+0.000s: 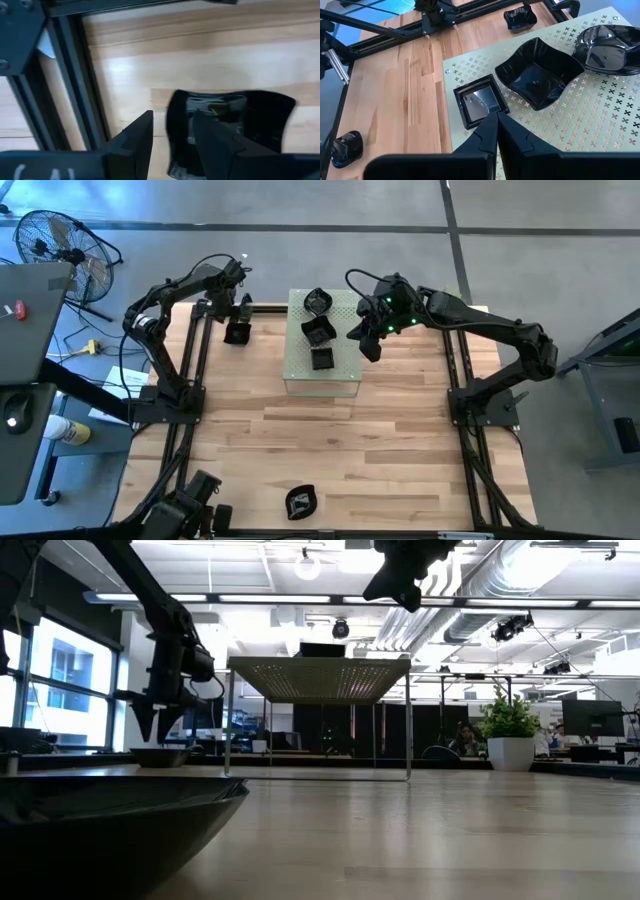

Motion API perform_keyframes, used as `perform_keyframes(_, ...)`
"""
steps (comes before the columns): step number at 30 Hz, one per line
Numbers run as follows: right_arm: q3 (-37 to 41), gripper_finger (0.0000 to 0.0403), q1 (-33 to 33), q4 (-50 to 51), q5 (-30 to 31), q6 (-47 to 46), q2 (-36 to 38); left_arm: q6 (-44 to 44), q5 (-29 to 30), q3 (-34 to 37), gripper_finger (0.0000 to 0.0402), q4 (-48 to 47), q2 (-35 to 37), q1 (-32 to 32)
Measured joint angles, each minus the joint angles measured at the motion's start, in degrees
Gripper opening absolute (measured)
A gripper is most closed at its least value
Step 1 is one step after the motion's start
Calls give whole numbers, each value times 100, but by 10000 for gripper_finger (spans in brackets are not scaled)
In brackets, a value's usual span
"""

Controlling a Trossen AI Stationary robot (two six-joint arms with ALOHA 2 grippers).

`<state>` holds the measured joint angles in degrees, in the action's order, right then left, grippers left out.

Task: Pick & Place Mini shaped plates
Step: Stack the black distorted square plate on top of the black distorted square plate on the shelf

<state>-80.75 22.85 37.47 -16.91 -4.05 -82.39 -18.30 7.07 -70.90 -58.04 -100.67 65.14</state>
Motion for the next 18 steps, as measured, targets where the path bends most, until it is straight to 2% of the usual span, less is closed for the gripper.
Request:
perform_keyframes(8, 0, 4, 0, 0, 0, 27, 2, 43, 271, -43, 135, -276, -427, -186)
perform_keyframes(13, 0, 2, 0, 0, 0, 21, 0, -93, -205, -45, 135, -95, -426, -180)
perform_keyframes(18, 0, 4, -2, 0, 0, 10, 0, -24, -352, -45, 116, -110, -425, -181)
